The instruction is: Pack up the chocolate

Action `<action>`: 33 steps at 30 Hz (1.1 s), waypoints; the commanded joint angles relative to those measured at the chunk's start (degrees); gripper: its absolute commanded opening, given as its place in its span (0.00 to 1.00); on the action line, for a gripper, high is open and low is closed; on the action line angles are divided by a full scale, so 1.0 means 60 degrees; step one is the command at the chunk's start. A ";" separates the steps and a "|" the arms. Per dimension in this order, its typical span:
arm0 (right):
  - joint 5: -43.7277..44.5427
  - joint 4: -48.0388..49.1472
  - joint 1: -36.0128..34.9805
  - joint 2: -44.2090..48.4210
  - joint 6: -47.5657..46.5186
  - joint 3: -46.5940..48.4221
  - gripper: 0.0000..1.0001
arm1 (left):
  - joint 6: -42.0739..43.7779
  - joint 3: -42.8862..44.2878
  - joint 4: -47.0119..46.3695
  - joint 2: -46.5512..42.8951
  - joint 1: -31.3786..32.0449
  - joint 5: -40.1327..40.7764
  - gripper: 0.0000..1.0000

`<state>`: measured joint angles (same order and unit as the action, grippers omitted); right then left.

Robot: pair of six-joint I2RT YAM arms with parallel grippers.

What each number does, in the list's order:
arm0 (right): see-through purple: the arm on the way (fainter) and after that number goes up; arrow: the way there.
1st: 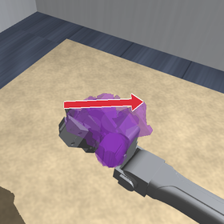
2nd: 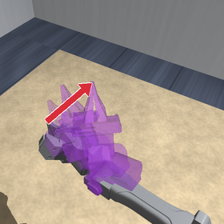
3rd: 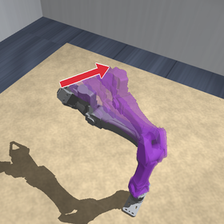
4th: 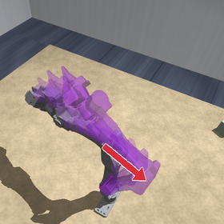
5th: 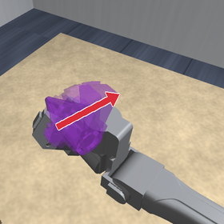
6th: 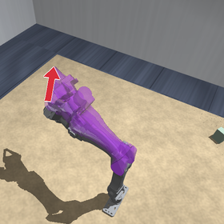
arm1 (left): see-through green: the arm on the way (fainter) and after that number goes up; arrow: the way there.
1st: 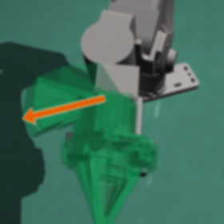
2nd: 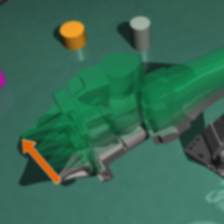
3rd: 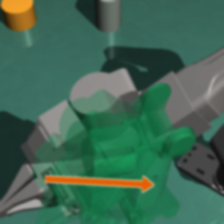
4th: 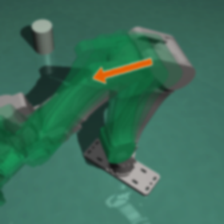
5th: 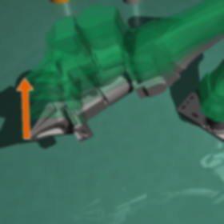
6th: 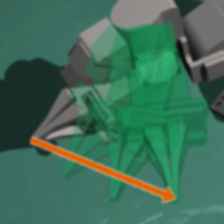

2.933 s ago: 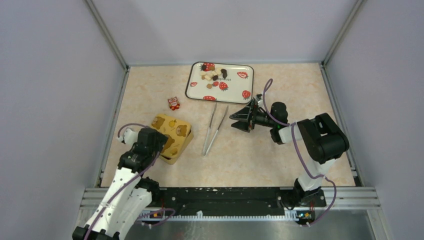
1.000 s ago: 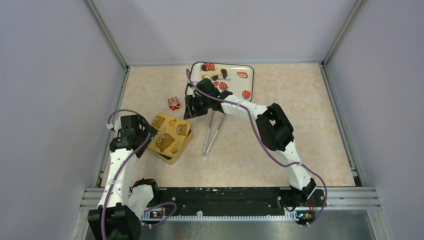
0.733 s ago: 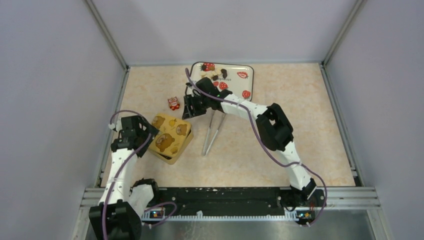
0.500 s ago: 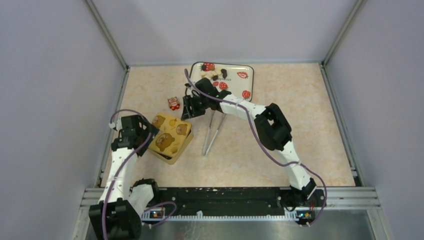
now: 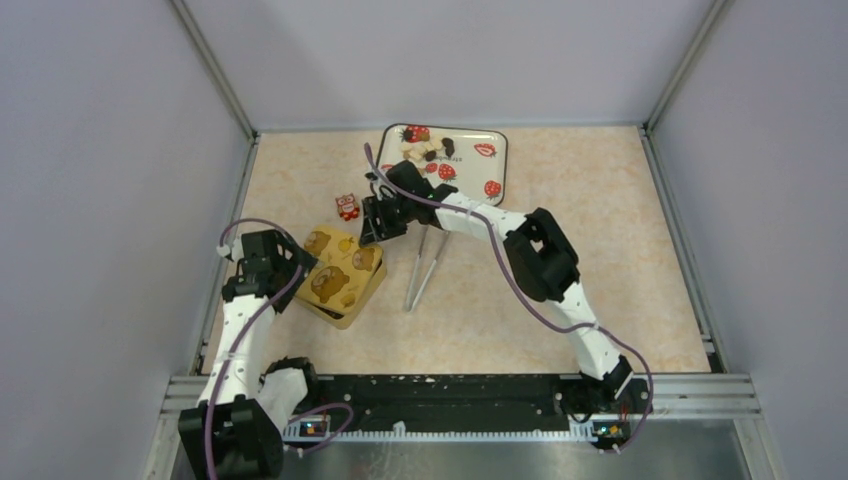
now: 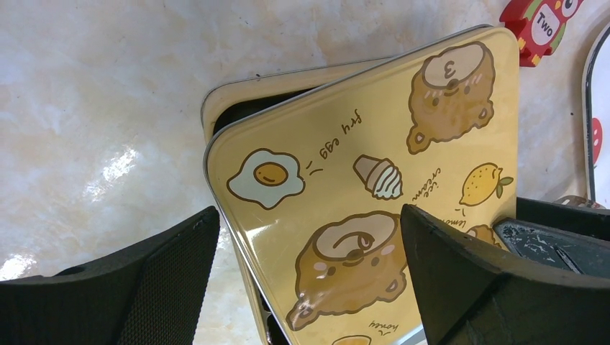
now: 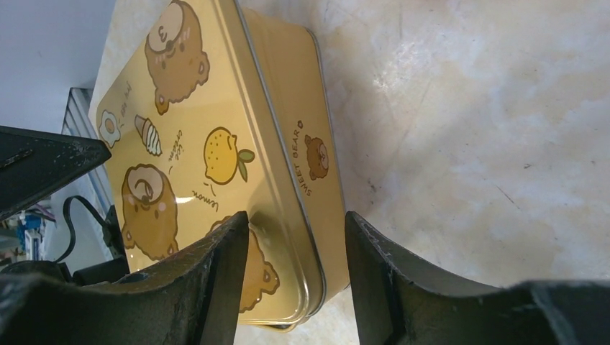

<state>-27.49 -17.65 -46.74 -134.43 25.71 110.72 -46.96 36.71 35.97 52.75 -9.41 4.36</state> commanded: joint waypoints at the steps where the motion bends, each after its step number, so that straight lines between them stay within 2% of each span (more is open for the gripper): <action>1: -0.0208 0.0297 -0.0191 0.0208 0.0065 0.0214 0.51 | 0.0184 0.0066 -0.0278 -0.0108 -0.0098 0.0181 0.99; 26: 0.0276 0.0516 -0.0263 0.1168 -0.0292 -0.1209 0.48 | 0.0427 0.0248 -0.0424 0.0108 -0.0213 0.0299 0.99; 33: 0.0360 0.0452 -0.0347 0.1223 -0.0445 -0.1287 0.50 | 0.0484 0.0363 -0.0622 0.0329 -0.0234 0.0215 0.99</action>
<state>-26.61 -15.16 -47.57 -130.87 24.71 103.07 -44.99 36.73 35.31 54.04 -10.41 5.39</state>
